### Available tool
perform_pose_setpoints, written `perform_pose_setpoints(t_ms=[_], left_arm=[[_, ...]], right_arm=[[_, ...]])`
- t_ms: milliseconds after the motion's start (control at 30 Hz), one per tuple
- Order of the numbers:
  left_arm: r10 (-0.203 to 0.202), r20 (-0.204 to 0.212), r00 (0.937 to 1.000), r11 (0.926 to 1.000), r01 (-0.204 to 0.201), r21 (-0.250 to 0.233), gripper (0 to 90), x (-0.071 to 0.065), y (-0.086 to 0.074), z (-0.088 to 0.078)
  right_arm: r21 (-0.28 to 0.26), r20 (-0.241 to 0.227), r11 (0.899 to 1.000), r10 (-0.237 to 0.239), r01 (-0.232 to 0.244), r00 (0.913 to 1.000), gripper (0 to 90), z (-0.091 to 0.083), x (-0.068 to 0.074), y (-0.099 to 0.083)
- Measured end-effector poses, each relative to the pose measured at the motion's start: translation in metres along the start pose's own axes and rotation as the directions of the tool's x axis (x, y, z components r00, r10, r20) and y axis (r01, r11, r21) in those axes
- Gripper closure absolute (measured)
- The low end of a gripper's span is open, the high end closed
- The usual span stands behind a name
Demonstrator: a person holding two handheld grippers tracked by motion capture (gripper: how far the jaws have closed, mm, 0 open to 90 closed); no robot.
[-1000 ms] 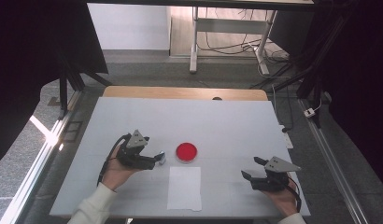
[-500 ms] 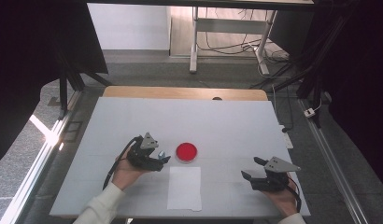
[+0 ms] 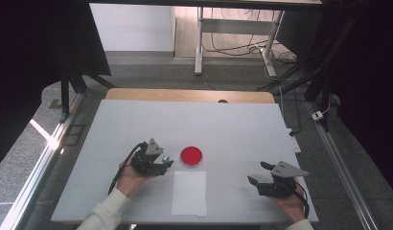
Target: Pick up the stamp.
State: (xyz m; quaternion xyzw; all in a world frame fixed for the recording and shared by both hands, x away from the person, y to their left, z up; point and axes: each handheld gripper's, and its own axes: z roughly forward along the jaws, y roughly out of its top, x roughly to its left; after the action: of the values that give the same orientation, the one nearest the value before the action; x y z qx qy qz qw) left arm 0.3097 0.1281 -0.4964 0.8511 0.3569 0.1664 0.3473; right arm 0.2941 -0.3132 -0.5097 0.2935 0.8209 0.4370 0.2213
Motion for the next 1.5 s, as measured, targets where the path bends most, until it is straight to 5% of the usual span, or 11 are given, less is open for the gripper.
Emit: perform_pose_setpoints(t_ms=[567, 1500], left_arm=[[0.005, -0.018, 0.9998, 0.9998, -0.004, 0.021, 62.1, -0.0022, -0.0041, 0.0057], [0.013, -0.001, 0.9999, 0.9998, -0.013, 0.012, 75.6, -0.0029, -0.0060, 0.0071]], right_arm=[[0.004, 0.004, 1.000, -0.002, 0.002, 1.0000, 23.7, 0.0000, 0.0000, -0.0004], [0.011, 0.012, 1.000, -0.001, 0.000, 0.9999, 23.9, 0.0004, -0.0005, -0.0008]])
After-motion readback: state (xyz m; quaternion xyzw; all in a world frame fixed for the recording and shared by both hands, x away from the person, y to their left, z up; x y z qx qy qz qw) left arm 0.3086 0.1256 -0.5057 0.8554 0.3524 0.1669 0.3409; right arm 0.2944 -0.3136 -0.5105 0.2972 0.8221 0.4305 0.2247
